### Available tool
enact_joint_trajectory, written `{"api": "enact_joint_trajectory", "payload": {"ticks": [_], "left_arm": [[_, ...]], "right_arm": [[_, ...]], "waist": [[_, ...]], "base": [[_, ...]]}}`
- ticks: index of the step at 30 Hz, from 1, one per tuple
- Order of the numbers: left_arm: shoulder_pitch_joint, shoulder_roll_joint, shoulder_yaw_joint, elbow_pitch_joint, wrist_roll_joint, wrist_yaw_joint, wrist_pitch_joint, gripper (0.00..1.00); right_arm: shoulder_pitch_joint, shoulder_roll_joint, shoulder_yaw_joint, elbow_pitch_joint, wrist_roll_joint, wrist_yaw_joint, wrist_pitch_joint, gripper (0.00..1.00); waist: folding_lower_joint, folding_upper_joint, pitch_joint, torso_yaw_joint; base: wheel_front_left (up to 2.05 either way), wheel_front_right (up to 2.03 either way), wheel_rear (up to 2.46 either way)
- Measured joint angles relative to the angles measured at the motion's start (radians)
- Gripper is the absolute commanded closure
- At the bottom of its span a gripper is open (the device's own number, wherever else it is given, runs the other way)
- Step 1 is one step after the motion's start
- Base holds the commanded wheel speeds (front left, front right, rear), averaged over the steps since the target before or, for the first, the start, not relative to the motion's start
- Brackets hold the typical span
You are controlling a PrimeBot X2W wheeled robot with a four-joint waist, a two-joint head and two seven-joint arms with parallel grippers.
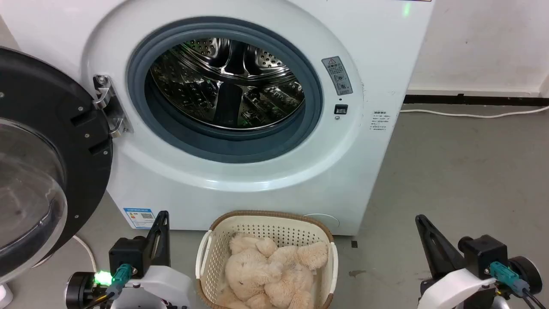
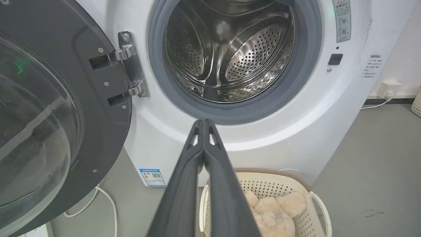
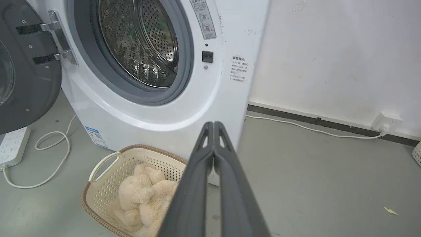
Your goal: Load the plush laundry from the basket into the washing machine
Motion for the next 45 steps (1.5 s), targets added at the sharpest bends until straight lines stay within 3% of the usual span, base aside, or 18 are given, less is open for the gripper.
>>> {"api": "enact_joint_trajectory", "payload": {"ticks": [45], "left_arm": [[0.0, 0.0, 0.0, 0.0, 0.0, 0.0, 0.0, 1.0]], "right_arm": [[0.0, 0.0, 0.0, 0.0, 0.0, 0.0, 0.0, 1.0]], "waist": [[0.0, 0.0, 0.0, 0.0]], "base": [[0.0, 0.0, 0.0]]}}
